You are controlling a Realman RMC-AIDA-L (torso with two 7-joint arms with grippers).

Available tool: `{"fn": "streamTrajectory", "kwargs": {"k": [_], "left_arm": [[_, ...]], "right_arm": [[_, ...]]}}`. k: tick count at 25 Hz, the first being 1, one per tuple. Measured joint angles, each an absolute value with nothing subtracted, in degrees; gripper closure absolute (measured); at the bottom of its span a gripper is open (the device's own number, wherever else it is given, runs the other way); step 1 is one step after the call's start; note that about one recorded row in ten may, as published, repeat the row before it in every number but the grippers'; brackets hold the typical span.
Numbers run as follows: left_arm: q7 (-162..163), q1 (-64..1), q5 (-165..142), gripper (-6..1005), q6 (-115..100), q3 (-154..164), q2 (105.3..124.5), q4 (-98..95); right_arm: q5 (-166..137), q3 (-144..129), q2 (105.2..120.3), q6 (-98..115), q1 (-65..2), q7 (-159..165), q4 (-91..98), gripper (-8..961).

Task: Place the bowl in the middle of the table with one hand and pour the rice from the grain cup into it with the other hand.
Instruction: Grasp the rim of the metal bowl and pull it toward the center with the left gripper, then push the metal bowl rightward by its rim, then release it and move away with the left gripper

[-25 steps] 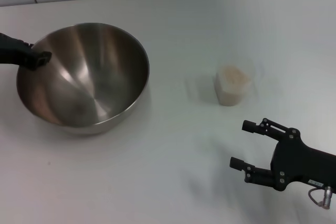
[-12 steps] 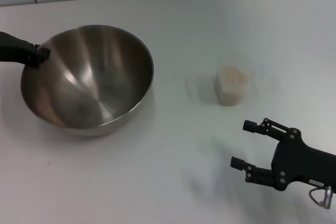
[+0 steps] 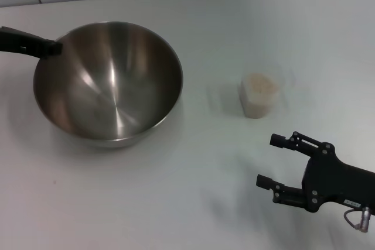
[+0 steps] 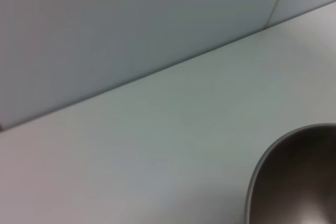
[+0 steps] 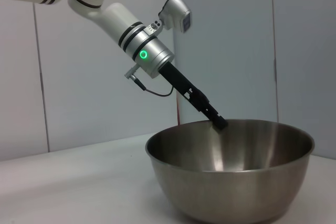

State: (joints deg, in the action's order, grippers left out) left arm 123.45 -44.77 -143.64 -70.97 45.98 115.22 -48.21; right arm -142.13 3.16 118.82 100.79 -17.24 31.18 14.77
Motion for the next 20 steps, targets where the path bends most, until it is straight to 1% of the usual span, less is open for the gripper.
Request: {"fn": "streamTrajectory", "kwargs": {"k": [1, 5, 11, 17, 20], "left_arm": [[123.4, -44.8, -143.6, 952, -71.0, 46.0, 115.22, -48.2], [123.9, -46.5, -143.4, 961, -71.7, 45.4, 114.02, -45.3], [124.3, -49.1, -141.6, 954, -75.6, 38.9, 111.34, -41.0], [124.0, -50.8, -140.7, 942, -80.4, 37.8, 110.01, -39.8], [123.7, -51.2, -140.1, 937, -81.6, 37.4, 109.90, -39.6]], "right_arm": [[-142.1, 3.2, 118.82, 100.8, -17.2, 31.2, 14.8, 144], [-142.2, 3.2, 118.82, 100.8, -17.4, 31.7, 14.8, 144], [-142.3, 3.2, 118.82, 100.6, -17.7, 31.9, 14.8, 144], [-142.3, 3.1, 118.85, 100.5, -18.0, 33.1, 15.4, 144], [-142.3, 3.1, 118.85, 100.5, -18.0, 33.1, 15.5, 144]]}}
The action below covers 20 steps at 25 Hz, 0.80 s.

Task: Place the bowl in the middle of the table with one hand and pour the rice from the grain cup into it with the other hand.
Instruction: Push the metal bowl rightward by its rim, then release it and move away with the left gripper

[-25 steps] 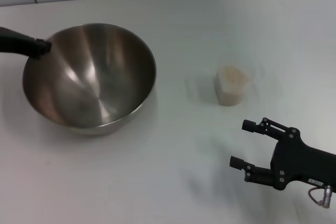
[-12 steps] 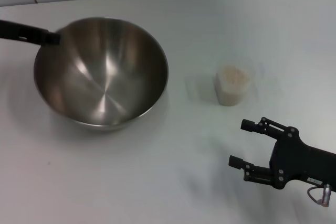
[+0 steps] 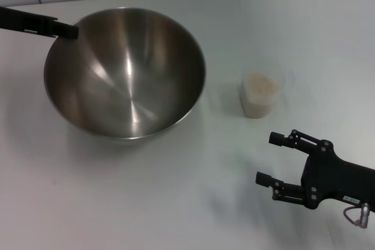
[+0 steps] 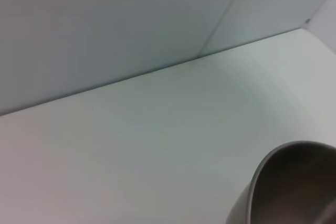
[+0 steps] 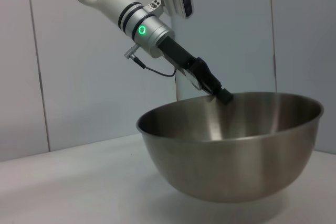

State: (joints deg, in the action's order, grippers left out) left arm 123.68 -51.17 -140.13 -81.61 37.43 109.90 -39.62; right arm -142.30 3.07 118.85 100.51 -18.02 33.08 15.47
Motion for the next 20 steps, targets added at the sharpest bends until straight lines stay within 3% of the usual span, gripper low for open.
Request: {"fn": "streamTrajectory", "kwargs": {"k": [5, 10, 20], "left_arm": [[123.5, -51.4, -138.8, 927, -82.6, 37.5, 109.97, -39.6], [123.5, -52.2, -138.3, 918, -81.6, 41.7, 113.21, -39.6], [123.5, -52.4, -138.9, 899, -78.9, 44.6, 114.51, -39.5]], "right_arm": [[-142.3, 3.1, 118.85, 100.6, -18.0, 33.1, 15.5, 144], [-142.3, 3.1, 118.83, 100.7, -17.9, 33.1, 15.5, 144], [-142.3, 3.1, 118.85, 100.9, -17.8, 33.1, 15.9, 144]]}}
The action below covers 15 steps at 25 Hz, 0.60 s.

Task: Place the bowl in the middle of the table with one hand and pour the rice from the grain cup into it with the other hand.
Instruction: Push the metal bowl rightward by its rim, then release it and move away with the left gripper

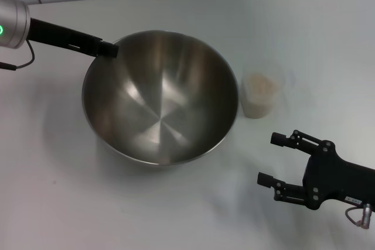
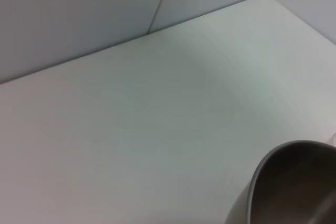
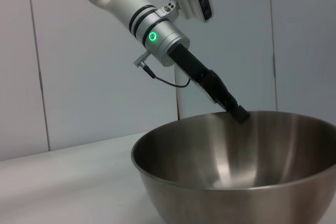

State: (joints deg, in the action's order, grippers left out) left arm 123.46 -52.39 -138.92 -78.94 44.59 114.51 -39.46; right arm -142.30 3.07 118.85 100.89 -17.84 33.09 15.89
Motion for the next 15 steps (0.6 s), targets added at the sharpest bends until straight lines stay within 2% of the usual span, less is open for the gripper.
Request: {"fn": "streamTrajectory", "kwargs": {"k": [15], "left_arm": [[121.8, -51.5, -139.2, 871, -76.0, 44.7, 114.89, -37.9]], "right_arm": [[-142.3, 3.1, 118.92, 100.7, -17.9, 32.9, 15.9, 144]]}}
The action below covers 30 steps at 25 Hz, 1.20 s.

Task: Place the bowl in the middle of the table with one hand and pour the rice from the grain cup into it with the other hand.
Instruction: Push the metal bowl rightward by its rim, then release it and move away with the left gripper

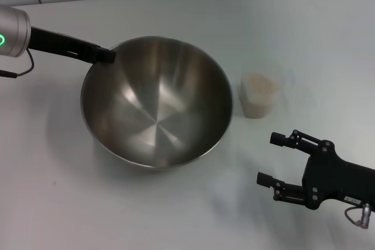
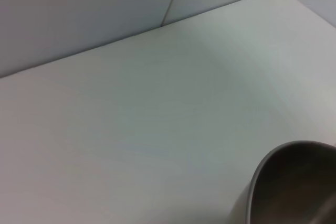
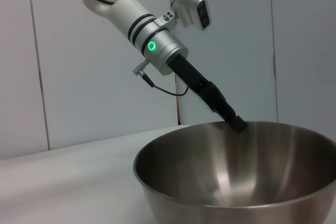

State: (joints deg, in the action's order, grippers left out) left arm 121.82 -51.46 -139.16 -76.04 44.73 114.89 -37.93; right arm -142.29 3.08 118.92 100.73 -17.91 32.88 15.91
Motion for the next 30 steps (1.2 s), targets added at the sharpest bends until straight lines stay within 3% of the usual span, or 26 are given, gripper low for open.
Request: {"fn": "streamTrajectory", "kwargs": {"k": [10, 22, 27, 30], "left_arm": [[119.7, -50.9, -139.2, 852, -75.1, 44.7, 115.13, -37.3], [114.2, -50.3, -137.1, 829, -77.0, 44.3, 116.77, -42.4], [101.7, -41.2, -124.3, 625, -81.1, 45.2, 118.37, -55.1], [92.9, -34.1, -112.8, 506, -82.5, 48.3, 117.84, -57.2]], "right_arm": [[-142.3, 3.1, 118.92, 100.7, -18.0, 32.9, 15.9, 143], [-142.3, 3.1, 118.91, 100.8, -17.7, 32.9, 15.9, 145], [-142.0, 3.5, 118.91, 100.8, -17.5, 32.7, 15.9, 146], [-141.8, 3.9, 118.93, 100.8, -17.1, 32.6, 15.9, 146]]}}
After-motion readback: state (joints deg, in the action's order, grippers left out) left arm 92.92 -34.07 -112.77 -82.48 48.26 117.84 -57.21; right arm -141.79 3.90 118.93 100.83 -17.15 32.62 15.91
